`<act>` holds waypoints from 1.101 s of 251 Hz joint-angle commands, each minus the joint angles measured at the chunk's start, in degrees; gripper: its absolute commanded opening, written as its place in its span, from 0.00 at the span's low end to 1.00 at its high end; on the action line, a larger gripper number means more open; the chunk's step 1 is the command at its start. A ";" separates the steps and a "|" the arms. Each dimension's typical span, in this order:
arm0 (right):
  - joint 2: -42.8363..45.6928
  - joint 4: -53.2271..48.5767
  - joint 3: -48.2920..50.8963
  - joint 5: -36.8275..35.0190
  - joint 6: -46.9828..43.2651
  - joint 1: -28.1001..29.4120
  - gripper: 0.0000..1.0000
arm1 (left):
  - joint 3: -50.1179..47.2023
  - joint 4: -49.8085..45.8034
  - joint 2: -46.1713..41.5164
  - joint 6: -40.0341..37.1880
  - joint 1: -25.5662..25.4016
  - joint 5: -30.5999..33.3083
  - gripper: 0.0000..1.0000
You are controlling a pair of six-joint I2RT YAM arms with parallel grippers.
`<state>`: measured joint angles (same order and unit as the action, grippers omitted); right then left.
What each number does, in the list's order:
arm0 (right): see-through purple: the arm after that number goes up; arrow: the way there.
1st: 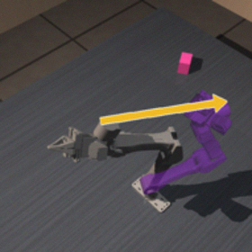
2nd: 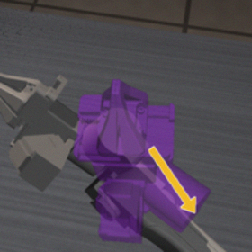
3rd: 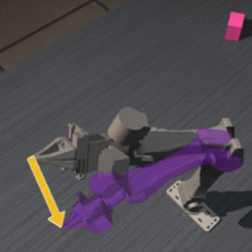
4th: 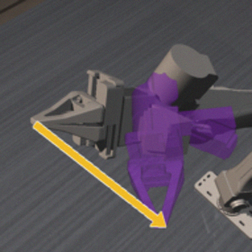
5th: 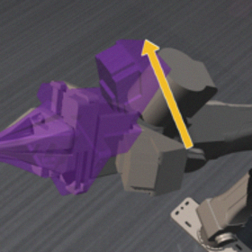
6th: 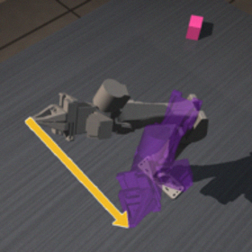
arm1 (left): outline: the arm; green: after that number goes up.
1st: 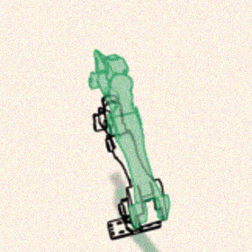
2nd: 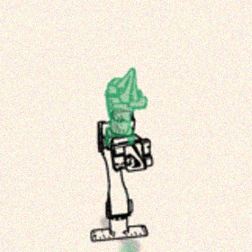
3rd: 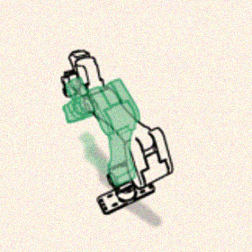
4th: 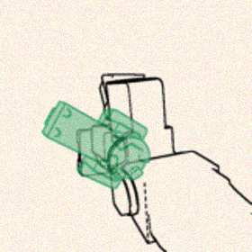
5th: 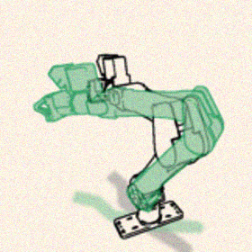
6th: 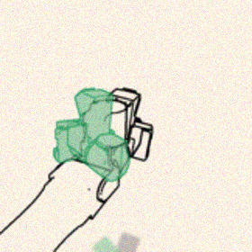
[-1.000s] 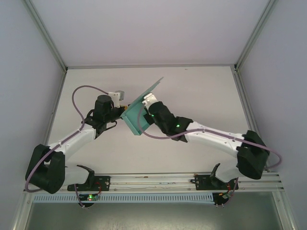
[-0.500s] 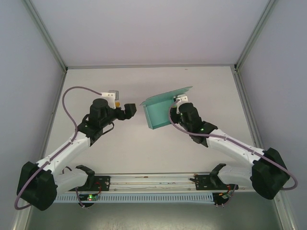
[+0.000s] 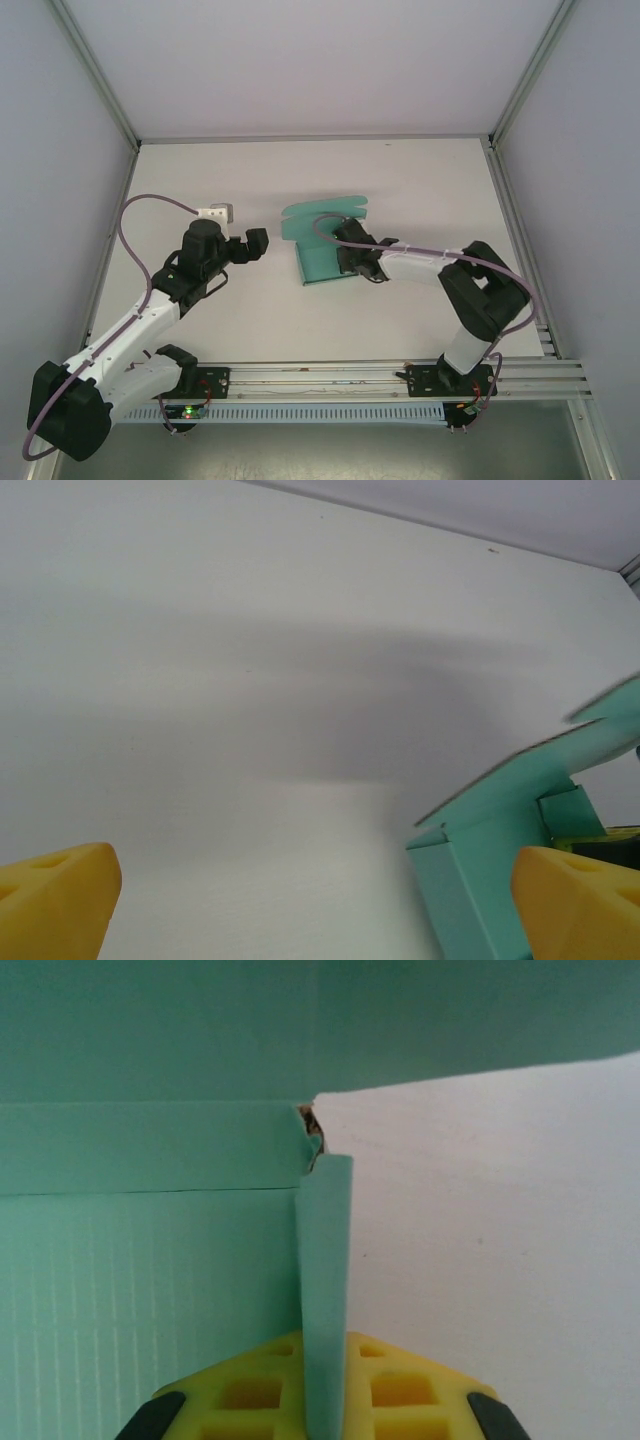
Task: Assemble paper box
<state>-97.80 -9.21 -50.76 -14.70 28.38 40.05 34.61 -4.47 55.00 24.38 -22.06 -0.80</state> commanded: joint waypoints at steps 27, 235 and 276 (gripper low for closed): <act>0.06 -7.83 -3.65 -5.64 2.82 1.61 0.41 | -0.16 -1.68 -0.69 -1.28 -0.30 0.75 1.00; 16.26 -6.22 -7.47 36.66 -55.63 -17.21 0.93 | 15.18 -7.42 17.38 -28.21 1.99 -25.95 1.00; 6.74 -21.79 -20.53 45.81 -72.55 -20.10 0.92 | 25.69 -18.31 28.36 -40.73 2.64 -28.19 1.00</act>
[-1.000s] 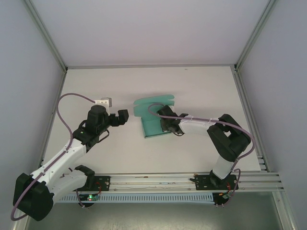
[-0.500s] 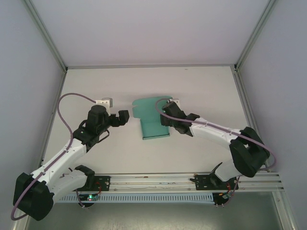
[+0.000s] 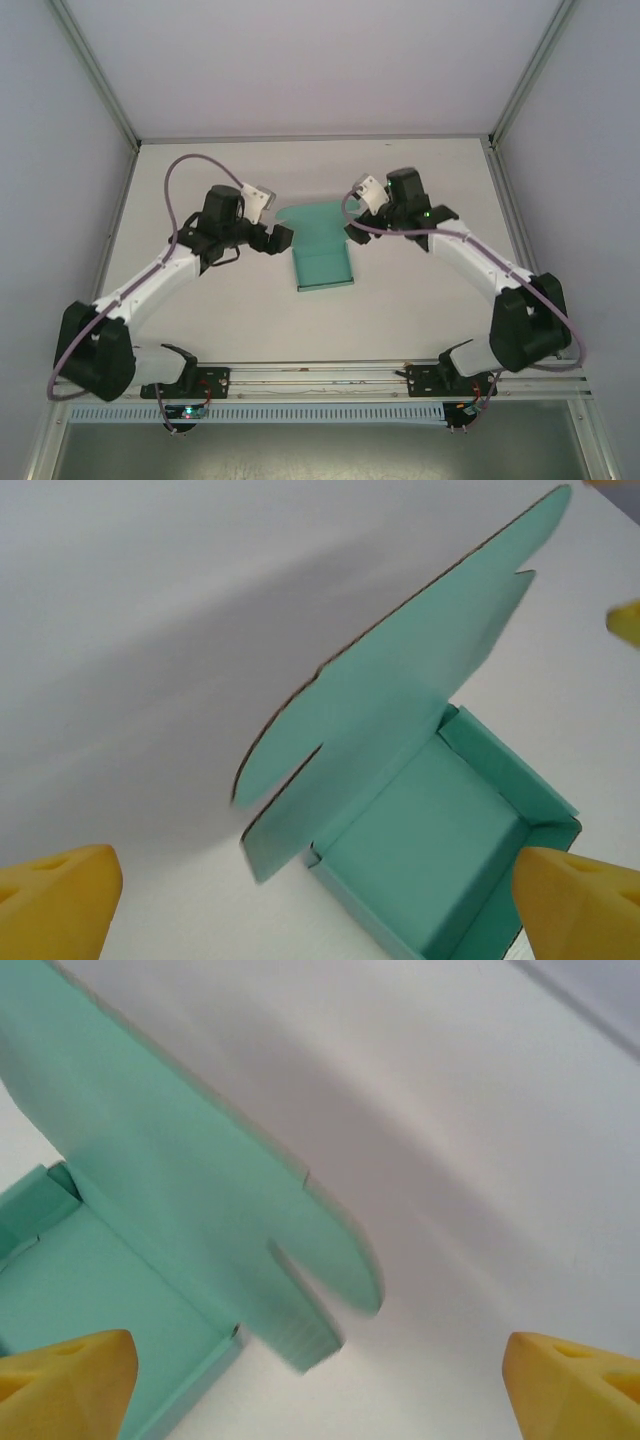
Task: Assemble paper box
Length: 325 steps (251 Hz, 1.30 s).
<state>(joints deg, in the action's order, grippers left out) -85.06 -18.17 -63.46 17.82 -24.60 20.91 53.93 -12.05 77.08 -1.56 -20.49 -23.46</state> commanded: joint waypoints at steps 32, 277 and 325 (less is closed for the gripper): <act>-13.61 -24.05 -17.36 13.27 -26.98 -1.12 0.88 | 11.92 -19.19 11.46 -23.94 1.06 -6.66 1.00; -22.74 -36.91 -32.65 4.13 -20.39 -0.19 0.00 | 26.16 -24.59 20.85 -21.36 0.06 2.03 0.00; -19.13 -21.72 -28.79 -3.50 10.24 1.24 0.00 | 24.52 -17.30 18.76 -4.85 -0.93 10.77 0.00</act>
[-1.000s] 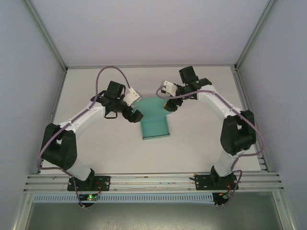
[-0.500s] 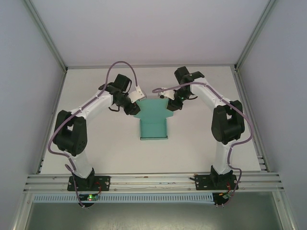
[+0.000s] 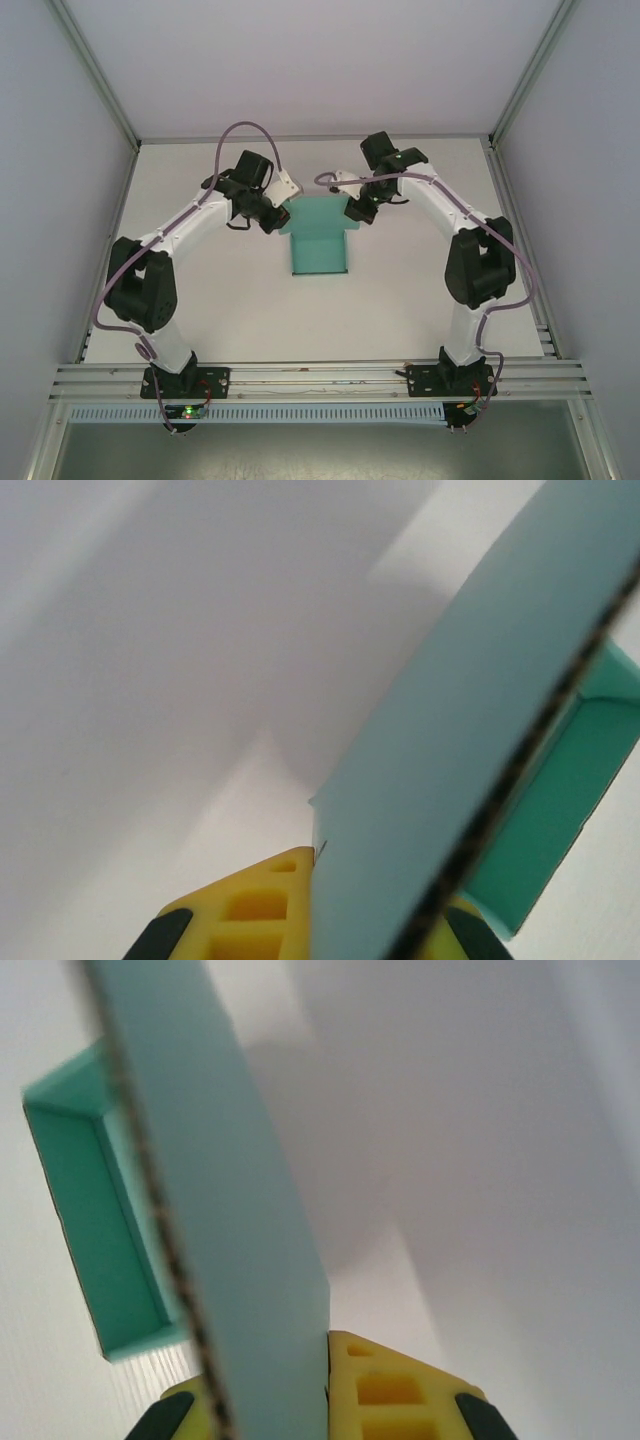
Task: Assemble paper box
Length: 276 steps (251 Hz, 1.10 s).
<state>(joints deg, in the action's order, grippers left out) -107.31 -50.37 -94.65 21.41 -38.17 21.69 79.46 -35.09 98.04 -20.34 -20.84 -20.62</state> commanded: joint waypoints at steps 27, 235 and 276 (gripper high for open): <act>5.89 22.57 9.20 -9.65 42.99 1.82 0.00 | -2.10 9.40 -2.10 26.17 -2.53 13.47 0.00; 6.69 45.61 18.19 -21.97 84.67 11.79 0.02 | -9.57 23.44 4.03 57.50 -11.59 26.20 0.00; 5.65 42.30 14.72 -20.11 87.29 10.83 0.06 | -11.80 21.40 2.92 55.47 -12.30 27.49 0.00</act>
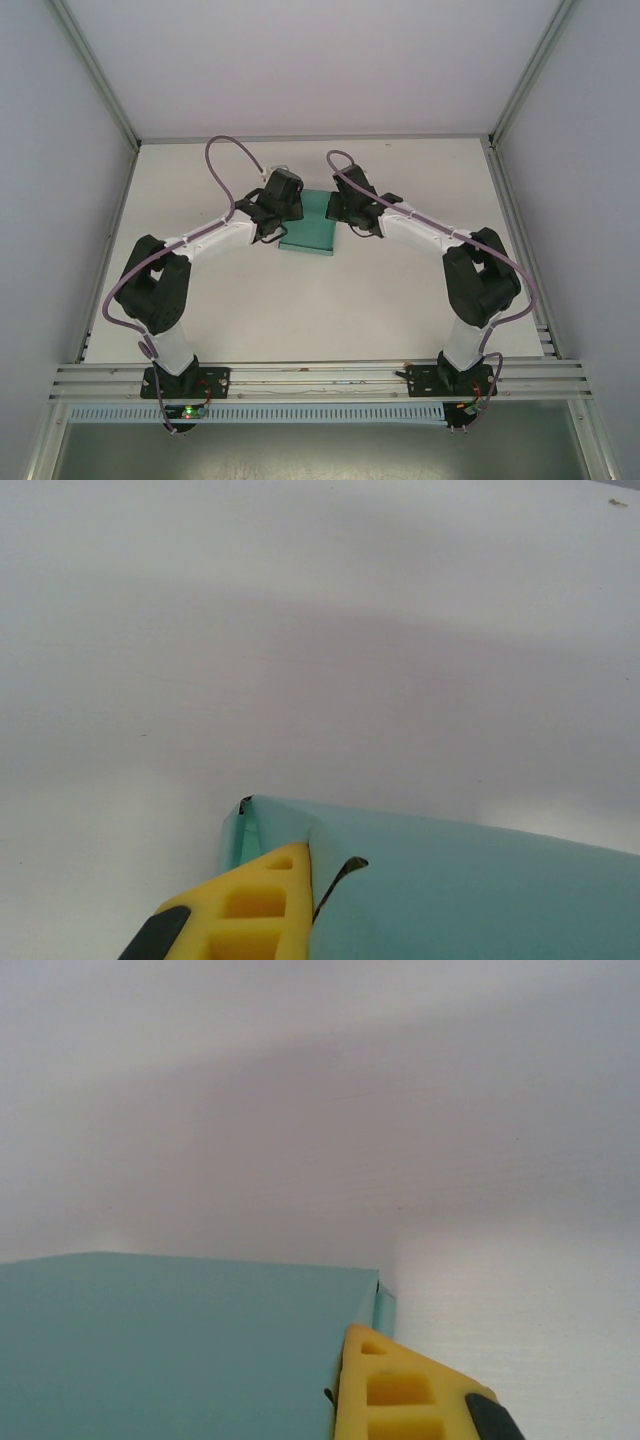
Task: Assemble paper box
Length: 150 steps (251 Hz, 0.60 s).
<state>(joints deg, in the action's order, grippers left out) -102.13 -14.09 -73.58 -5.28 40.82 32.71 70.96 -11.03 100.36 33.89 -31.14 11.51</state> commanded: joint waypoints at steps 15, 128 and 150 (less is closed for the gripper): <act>0.27 3.94 -7.81 6.32 9.01 -0.17 0.07 | -4.29 -2.56 -0.04 0.59 -2.08 -4.78 0.00; 2.54 8.10 3.19 1.06 -2.85 3.49 0.09 | -12.41 -0.63 -2.55 -2.12 -4.07 -4.07 0.00; 4.72 9.75 7.81 -1.75 -5.92 4.61 0.09 | -15.42 0.33 -3.87 -2.47 -4.42 -3.70 0.00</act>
<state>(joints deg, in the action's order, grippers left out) -102.15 -12.38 -70.00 -7.68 38.59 34.68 60.51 -7.18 96.64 32.62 -33.45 11.64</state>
